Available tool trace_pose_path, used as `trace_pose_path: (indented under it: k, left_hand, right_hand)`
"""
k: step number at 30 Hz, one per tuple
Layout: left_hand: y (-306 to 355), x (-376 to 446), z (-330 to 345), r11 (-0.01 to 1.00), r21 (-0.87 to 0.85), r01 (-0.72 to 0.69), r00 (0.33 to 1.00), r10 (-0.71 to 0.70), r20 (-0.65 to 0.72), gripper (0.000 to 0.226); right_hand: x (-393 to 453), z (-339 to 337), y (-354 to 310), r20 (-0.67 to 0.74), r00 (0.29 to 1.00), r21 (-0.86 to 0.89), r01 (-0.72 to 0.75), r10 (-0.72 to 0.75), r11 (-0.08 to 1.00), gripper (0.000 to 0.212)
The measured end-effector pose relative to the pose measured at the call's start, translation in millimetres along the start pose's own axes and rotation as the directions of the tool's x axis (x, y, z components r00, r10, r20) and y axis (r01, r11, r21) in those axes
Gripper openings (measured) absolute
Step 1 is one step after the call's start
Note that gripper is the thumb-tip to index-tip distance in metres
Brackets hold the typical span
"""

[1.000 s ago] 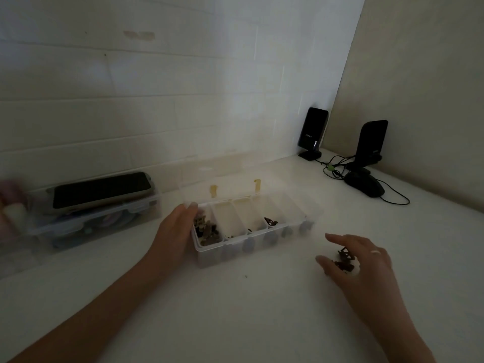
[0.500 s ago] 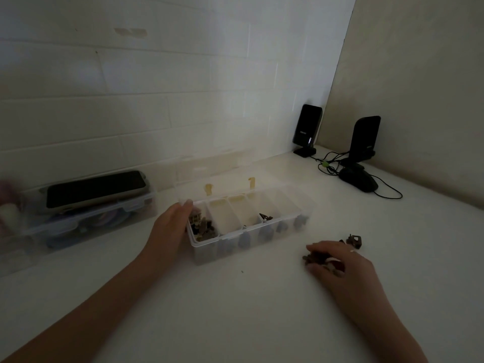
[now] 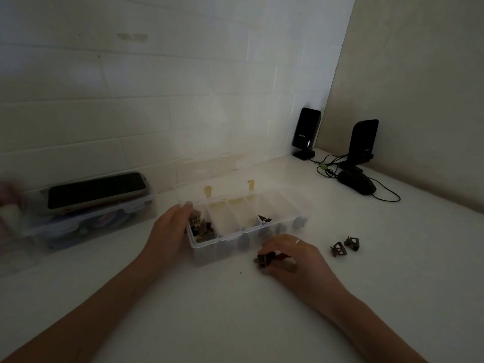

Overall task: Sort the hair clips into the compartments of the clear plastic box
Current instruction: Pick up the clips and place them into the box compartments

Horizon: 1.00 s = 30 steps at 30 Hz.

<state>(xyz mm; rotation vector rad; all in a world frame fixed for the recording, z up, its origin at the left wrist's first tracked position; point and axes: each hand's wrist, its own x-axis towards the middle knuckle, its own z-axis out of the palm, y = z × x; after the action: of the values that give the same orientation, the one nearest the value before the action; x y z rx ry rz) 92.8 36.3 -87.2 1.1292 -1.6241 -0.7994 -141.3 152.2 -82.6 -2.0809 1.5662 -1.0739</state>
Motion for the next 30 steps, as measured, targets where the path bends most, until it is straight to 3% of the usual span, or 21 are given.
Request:
trace_pose_path:
  k: [5, 11, 14, 17, 22, 26, 30]
  left_hand:
    - [-2, 0, 1, 0.999, -0.042, 0.034, 0.999, -0.034, -0.003, 0.036]
    - [-1, -2, 2, 0.998, -0.062, -0.017, 0.999, 0.015, -0.029, 0.032]
    - [1, -4, 4, 0.992, -0.123, 0.001, 0.998, -0.008, -0.056, 0.031]
    - [2, -4, 4, 0.989, -0.147, -0.005, 0.999, -0.002, -0.047, 0.028]
    - [2, -3, 3, 0.990, -0.137, -0.031, 0.999, 0.026, -0.034, 0.027]
    - [1, -4, 2, 0.994, -0.101, -0.038, 0.999, 0.034, -0.040, 0.028]
    - [2, -3, 3, 0.995, -0.092, -0.024, 0.999, 0.020, -0.044, 0.030]
  right_hand:
    - [0, 1, -9, -0.142, 0.982, -0.098, 0.111, -0.124, 0.989, 0.026]
    - [16, 6, -35, -0.236, 0.953, -0.014, 0.191, -0.189, 0.981, 0.034]
    - [35, 15, -53, -0.224, 0.953, 0.047, 0.221, -0.205, 0.974, 0.034]
    - [53, 27, -68, -0.190, 0.944, -0.023, 0.269, -0.268, 0.963, 0.033]
    - [56, 43, -73, -0.161, 0.942, -0.313, 0.236, -0.296, 0.920, 0.011]
    - [51, 23, -62, -0.286, 0.927, -0.142, 0.211, -0.244, 0.967, 0.013]
    - [29, -5, -36, -0.441, 0.893, -0.092, 0.062, -0.097, 0.994, 0.010]
